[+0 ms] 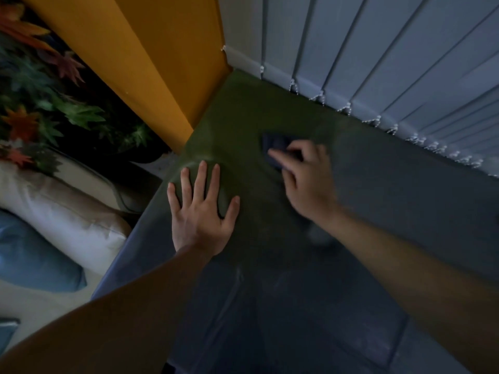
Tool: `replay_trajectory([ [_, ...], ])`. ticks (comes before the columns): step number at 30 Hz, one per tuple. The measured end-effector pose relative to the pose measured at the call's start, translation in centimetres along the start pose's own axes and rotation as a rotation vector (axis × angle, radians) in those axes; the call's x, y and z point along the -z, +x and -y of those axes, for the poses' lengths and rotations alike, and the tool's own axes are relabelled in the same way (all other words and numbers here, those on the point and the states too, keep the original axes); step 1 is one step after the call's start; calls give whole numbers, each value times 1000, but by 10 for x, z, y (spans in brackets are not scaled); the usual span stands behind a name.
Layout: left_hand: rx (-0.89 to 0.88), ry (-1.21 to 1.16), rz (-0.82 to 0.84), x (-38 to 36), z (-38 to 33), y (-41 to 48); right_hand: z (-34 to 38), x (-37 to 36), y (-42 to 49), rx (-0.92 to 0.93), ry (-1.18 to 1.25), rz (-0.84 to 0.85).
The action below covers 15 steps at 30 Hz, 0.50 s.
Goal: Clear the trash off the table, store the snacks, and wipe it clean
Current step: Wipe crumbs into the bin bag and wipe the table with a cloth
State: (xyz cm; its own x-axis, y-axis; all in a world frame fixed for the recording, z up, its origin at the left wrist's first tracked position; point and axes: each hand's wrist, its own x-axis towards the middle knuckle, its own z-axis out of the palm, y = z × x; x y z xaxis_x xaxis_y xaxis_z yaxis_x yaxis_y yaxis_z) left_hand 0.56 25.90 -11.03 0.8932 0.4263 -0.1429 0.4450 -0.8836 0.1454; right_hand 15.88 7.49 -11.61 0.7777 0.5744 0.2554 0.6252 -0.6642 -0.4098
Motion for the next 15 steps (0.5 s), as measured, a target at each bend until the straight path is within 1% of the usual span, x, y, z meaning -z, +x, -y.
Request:
replay_trajectory([
  [2, 5, -6, 3, 1, 0, 1, -6, 4, -8, 155, -17, 77],
  [3, 6, -12, 5, 1, -1, 2, -13, 8, -4, 158, -45, 72],
  [4, 9, -17, 2, 2, -1, 2, -21, 11, 1, 105, -69, 37],
  [7, 16, -46, -9, 3, -2, 2, -28, 15, 14, -221, -55, -89],
  [8, 17, -53, -11, 3, -1, 1, -19, 13, 12, -272, -41, -98],
  [9, 18, -58, -13, 3, -1, 1, -7, 9, 5, -266, -36, -89],
  [10, 17, -63, -15, 3, -1, 1, 6, 5, -6, -209, -25, -61],
  [13, 12, -79, -27, 3, 0, 0, 29, 4, -43, 110, 23, 88],
  [14, 11, -79, -31, 3, 0, -1, 26, 6, -48, 184, 20, 127],
  [15, 9, -78, -32, 3, 0, -2, 21, 9, -49, 208, 7, 136],
])
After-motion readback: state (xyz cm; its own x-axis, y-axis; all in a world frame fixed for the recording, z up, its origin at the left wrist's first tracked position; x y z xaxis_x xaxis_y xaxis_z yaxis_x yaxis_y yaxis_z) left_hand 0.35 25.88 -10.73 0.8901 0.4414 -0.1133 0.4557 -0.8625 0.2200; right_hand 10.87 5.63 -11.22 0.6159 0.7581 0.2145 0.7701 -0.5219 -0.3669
